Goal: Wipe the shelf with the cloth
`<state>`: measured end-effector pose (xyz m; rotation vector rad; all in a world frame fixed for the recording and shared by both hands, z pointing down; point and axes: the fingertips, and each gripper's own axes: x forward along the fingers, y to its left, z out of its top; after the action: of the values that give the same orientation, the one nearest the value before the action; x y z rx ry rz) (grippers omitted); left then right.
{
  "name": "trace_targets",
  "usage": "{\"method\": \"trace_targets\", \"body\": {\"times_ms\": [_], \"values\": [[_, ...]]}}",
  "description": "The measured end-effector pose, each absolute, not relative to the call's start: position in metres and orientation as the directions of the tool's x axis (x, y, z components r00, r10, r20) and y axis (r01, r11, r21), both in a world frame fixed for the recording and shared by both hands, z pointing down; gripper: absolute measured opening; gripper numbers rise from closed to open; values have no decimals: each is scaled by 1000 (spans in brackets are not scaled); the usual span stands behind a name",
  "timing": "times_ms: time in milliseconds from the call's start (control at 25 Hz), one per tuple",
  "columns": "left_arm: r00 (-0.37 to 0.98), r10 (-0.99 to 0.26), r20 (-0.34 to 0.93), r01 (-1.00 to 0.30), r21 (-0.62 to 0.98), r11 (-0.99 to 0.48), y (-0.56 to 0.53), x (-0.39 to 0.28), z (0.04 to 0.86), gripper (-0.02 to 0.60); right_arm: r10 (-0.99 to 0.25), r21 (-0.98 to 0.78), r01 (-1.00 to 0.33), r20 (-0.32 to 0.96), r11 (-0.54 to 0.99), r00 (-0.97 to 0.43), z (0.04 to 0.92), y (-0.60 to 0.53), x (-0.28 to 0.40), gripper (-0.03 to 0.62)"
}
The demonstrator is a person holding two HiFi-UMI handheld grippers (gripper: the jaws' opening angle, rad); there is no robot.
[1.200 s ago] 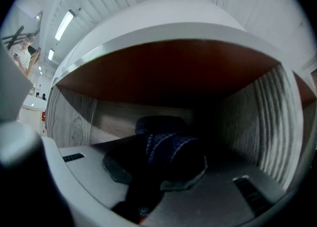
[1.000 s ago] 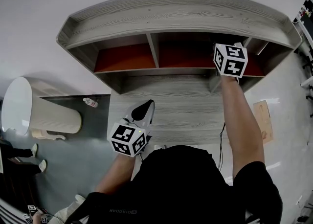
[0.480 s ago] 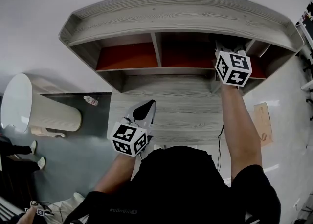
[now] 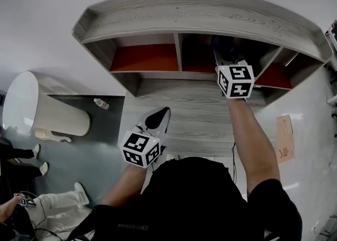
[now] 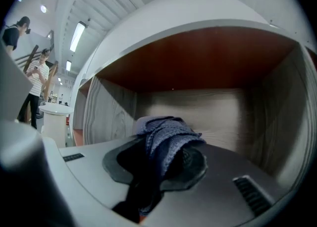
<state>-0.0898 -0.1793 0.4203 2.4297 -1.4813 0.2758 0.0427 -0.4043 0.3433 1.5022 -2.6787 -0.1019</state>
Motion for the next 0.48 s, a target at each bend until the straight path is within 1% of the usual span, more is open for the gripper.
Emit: {"method": "trace_targets", "body": {"times_ms": [160,480], "values": [[438,-845,307,-899,139,-415,-175,-99,422,8,-822,125,-813,65,569,-566,355,-402,11,97],[395,-865,309,-919,143,-368,-168,-119,423,8,-779,166,-761,90,626,-621,360,-404,-36,95]]}}
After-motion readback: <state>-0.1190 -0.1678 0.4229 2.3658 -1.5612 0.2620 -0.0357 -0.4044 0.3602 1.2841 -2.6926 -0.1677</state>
